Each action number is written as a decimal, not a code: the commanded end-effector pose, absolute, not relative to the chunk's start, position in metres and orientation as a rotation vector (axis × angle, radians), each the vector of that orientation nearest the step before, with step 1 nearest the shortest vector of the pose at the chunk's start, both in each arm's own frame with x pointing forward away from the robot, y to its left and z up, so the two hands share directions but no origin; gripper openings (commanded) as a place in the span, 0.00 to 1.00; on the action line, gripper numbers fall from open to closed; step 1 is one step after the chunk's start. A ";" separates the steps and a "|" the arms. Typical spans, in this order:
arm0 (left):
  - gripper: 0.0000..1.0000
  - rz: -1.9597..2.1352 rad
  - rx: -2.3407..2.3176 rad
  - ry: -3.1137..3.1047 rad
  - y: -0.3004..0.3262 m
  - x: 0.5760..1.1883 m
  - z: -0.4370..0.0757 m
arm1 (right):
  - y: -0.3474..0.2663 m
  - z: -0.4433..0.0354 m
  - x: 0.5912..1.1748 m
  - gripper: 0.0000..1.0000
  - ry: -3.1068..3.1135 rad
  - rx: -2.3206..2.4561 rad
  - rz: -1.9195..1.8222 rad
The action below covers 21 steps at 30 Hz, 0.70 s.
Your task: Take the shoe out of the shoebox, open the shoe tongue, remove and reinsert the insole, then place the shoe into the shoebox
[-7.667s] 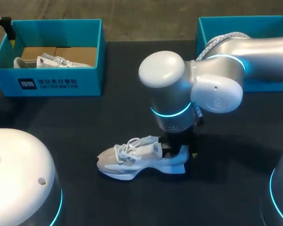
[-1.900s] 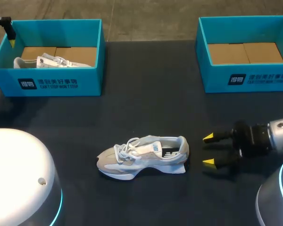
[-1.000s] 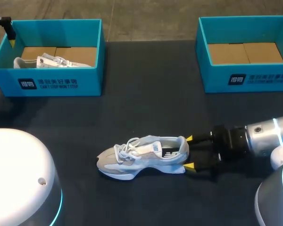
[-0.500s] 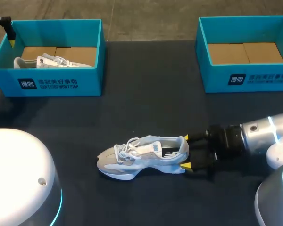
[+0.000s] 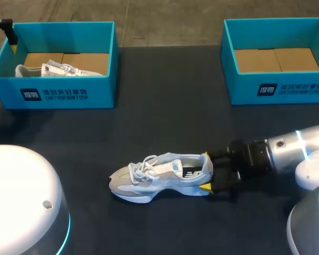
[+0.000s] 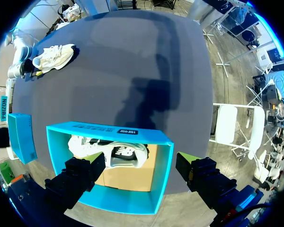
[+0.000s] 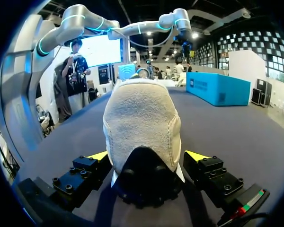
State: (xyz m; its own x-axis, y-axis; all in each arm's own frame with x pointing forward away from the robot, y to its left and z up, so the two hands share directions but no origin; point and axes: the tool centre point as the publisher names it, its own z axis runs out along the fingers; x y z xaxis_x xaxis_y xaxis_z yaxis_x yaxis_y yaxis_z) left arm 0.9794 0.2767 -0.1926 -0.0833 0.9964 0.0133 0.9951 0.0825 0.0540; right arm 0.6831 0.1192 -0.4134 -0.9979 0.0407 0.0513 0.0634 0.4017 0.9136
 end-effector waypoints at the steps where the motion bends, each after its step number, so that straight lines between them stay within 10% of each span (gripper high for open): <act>1: 1.00 0.080 2.109 2.292 0.277 0.979 -0.193 | 0.126 -0.417 0.685 1.00 -2.611 -0.087 -1.698; 20: 1.00 0.080 2.109 2.292 0.277 0.979 -0.193 | 0.141 -0.418 0.680 1.00 -2.603 0.014 -1.731; 21: 1.00 0.080 2.109 2.292 0.277 0.979 -0.193 | 0.141 -0.418 0.680 0.85 -2.603 0.016 -1.732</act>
